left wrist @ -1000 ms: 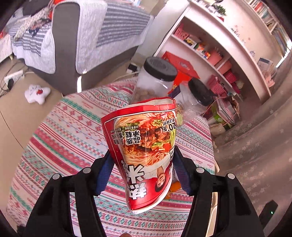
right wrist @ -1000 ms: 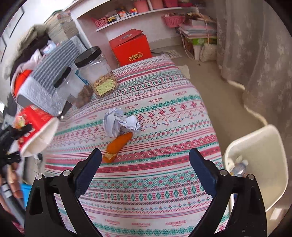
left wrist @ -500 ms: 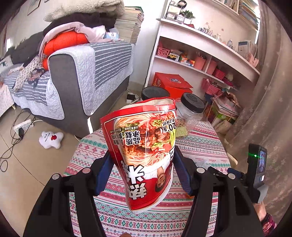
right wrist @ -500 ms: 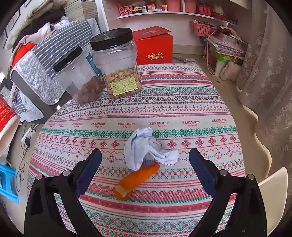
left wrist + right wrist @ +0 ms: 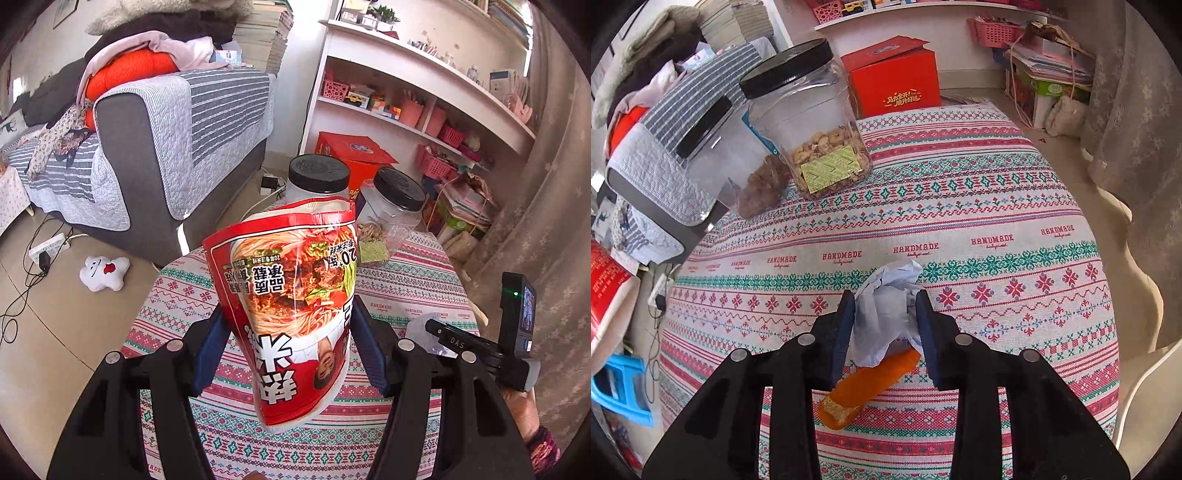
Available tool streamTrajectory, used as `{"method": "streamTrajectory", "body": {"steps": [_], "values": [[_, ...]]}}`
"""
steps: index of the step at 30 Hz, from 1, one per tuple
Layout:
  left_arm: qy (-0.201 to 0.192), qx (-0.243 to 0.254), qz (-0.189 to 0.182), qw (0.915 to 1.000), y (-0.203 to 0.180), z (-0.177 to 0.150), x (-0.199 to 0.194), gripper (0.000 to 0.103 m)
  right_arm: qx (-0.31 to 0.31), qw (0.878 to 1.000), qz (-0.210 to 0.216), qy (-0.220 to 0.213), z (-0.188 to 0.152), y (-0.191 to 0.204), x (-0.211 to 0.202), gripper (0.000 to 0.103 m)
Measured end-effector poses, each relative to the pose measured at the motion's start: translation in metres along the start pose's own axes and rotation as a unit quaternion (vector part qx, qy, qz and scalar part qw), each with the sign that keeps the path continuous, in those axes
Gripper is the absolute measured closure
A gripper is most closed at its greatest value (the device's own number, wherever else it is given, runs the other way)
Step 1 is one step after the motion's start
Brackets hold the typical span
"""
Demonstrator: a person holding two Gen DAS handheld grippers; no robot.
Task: Collect trash
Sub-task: 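Grasp the white tissue with the right gripper while the left holds the noodle packet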
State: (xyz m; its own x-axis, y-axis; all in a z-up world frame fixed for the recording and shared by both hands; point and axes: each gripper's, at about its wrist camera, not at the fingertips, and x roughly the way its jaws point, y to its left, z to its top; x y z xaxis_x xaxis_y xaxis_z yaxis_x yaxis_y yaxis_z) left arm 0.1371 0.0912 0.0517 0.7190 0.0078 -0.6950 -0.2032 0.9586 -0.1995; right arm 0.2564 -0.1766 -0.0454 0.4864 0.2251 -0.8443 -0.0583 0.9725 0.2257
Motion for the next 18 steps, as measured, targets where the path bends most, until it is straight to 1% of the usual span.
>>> {"method": "streamTrajectory", "body": {"steps": [4,6,8,10,13,16,18], "values": [[-0.012,-0.006,-0.001,0.9999,0.004,0.005,-0.006,0.041,0.017,0.999,0.004,-0.028,0.004,-0.001,-0.023,0.071],[-0.02,-0.013,-0.001,0.9997,0.006,0.006,-0.01,0.041,0.027,0.998,0.006,-0.052,0.006,0.003,-0.039,0.071],[-0.021,-0.022,-0.005,0.9995,0.009,0.006,-0.012,0.041,0.04,0.996,0.012,-0.078,0.008,0.006,-0.058,0.071],[-0.022,-0.027,-0.002,0.9994,0.011,0.003,-0.013,0.041,0.056,0.993,0.019,-0.106,0.006,0.011,-0.078,0.071],[-0.012,-0.037,0.003,0.9992,0.014,-0.001,-0.01,0.041,0.066,0.988,0.02,-0.141,0.006,0.013,-0.106,0.071],[0.005,-0.053,0.0,0.9986,0.016,-0.004,-0.008,0.041,0.062,0.984,0.013,-0.167,0.008,0.011,-0.129,0.071],[0.007,-0.058,-0.001,0.9983,0.013,-0.005,-0.011,0.041,0.063,0.981,0.009,-0.181,0.007,0.004,-0.146,0.071]]}}
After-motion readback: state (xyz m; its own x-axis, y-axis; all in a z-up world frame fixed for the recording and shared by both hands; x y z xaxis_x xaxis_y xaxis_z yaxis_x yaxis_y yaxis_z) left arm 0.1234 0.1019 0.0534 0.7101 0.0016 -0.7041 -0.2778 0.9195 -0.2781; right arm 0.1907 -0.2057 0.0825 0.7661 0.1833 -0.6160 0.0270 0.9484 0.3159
